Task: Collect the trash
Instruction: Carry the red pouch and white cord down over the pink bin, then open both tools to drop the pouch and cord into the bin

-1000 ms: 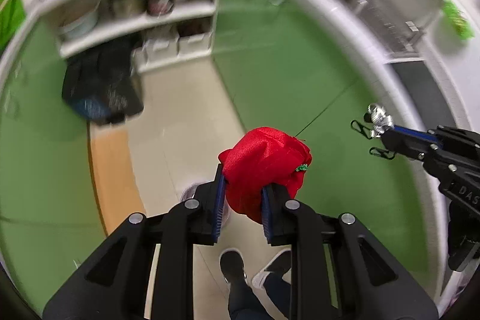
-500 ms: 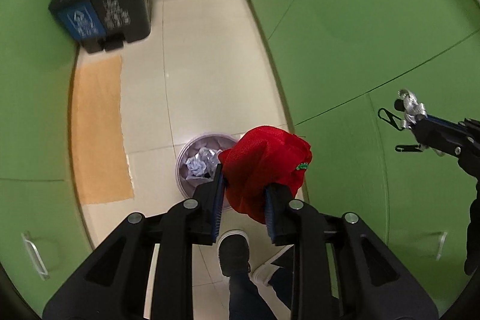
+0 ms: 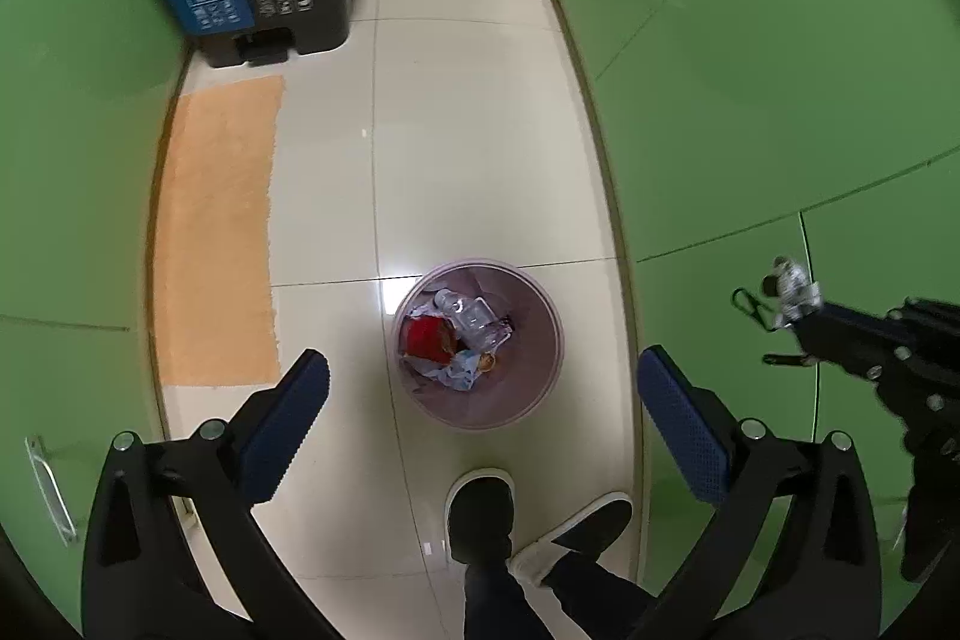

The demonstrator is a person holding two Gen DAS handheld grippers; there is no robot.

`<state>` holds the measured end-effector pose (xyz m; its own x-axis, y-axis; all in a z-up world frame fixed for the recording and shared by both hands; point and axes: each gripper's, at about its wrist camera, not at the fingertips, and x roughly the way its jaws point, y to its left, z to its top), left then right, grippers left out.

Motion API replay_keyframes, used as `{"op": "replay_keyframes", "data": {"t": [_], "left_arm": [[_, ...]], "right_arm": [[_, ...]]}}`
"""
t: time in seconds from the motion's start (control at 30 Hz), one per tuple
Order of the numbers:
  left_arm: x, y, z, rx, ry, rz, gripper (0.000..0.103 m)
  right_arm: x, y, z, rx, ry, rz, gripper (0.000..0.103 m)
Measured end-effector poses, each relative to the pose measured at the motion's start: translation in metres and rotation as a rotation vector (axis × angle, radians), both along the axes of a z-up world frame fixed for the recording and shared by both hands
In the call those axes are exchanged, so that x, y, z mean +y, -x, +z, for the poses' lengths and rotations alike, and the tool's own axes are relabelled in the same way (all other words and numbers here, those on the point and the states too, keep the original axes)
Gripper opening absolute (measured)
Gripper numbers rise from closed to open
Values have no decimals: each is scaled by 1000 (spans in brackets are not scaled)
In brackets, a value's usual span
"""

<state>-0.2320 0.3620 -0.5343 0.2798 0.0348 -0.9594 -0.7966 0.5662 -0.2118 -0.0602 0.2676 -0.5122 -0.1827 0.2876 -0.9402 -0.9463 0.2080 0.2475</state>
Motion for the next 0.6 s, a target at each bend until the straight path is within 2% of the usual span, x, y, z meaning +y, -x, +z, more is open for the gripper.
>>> {"op": "replay_keyframes", "data": {"t": [0.33, 0.6], "left_arm": [[21, 29, 29, -41, -18, 55, 100], [22, 45, 28, -65, -22, 96, 100]], "right_arm": [[30, 30, -20, 8, 22, 63, 5], [32, 38, -38, -16, 40, 76, 9]]}}
